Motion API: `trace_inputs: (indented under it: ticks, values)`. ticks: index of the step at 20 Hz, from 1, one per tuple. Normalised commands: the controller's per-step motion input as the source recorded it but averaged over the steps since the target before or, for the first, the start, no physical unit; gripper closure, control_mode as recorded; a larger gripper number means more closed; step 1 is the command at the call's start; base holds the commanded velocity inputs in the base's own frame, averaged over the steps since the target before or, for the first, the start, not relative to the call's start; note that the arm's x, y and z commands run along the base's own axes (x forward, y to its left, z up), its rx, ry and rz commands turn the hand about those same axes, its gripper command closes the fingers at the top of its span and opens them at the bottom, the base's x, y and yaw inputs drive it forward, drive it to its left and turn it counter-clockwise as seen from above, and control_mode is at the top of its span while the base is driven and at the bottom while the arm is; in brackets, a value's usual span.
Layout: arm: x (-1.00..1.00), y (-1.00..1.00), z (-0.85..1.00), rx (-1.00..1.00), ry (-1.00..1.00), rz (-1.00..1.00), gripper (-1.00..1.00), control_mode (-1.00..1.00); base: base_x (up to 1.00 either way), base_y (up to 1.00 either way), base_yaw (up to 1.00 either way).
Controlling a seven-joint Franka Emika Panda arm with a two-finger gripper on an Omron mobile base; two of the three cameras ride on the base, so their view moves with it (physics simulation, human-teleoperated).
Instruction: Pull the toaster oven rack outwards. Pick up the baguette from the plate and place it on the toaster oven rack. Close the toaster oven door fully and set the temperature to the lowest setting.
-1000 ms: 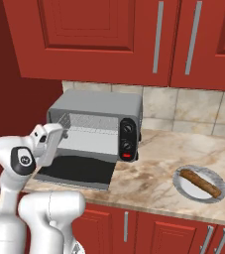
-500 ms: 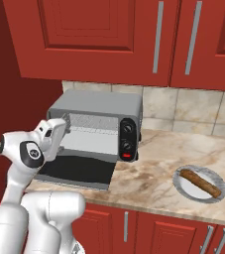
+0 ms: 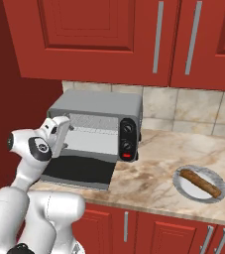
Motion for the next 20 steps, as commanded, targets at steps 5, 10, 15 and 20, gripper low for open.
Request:
trace_inputs:
  ticks: [5,10,15,20]
  values:
    - [0.26,0.00,-0.29,-0.06,0.00,0.04,-1.00,-1.00,0.00,0.00,0.00]
    - [0.18,0.00,-0.29,-0.07,0.00,0.04,-1.00,-1.00,0.00,0.00,0.00]
    - [0.16,0.00,-0.23,-0.05,0.00,0.04,-1.00,-1.00,0.00,0.00,0.00]
    - [0.15,0.00,-0.13,0.00,0.00,0.05,-1.00,-1.00,0.00,0.00,0.00]
